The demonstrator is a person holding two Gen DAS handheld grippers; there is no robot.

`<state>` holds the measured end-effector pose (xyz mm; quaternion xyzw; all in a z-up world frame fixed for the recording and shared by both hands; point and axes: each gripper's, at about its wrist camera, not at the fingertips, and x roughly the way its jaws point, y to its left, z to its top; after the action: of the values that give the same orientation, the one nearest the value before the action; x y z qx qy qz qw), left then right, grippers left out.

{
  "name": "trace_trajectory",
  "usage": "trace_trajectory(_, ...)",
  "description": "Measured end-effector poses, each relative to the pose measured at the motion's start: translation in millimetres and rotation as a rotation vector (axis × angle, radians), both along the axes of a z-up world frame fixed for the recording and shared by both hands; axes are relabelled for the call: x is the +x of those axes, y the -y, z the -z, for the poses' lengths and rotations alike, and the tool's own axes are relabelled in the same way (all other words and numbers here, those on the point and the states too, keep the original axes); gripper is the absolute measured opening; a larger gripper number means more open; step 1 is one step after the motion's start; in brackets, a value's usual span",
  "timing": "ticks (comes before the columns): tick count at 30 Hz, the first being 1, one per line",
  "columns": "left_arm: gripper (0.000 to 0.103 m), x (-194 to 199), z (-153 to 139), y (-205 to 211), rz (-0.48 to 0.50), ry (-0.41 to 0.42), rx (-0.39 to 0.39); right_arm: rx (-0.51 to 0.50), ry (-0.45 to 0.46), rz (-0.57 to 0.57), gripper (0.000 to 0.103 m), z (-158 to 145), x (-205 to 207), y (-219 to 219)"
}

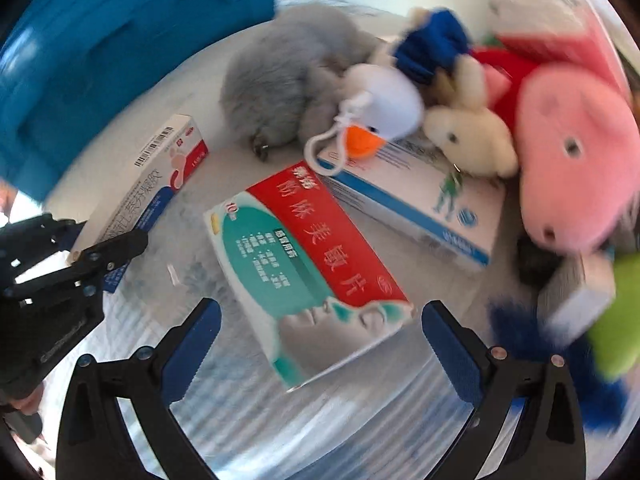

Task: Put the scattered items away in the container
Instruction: 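Hold the white box with left gripper while right gripper grasps the red-green medicine box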

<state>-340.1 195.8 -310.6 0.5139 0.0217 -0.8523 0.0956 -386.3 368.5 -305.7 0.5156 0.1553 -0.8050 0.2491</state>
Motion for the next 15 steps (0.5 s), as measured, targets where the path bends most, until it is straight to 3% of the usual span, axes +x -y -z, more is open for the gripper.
trace_trajectory(3, 0.023, 0, 3, -9, -0.028, -0.022, -0.036, -0.001, -0.024, -0.077, 0.102, 6, -2, 2)
trace_trajectory(7, 0.023, -1, 5, -13, -0.063, -0.042, -0.039, -0.045, -0.045, -0.072, 0.103, 8, -2, -2)
trace_trajectory(9, 0.023, -1, 6, -14, -0.074, -0.048, -0.039, -0.049, -0.054, -0.050, 0.090, 5, 1, -4)
trace_trajectory(15, 0.023, -2, 9, -15, -0.077, -0.056, -0.044, -0.058, -0.038, -0.074, 0.090, 0, 15, -1)
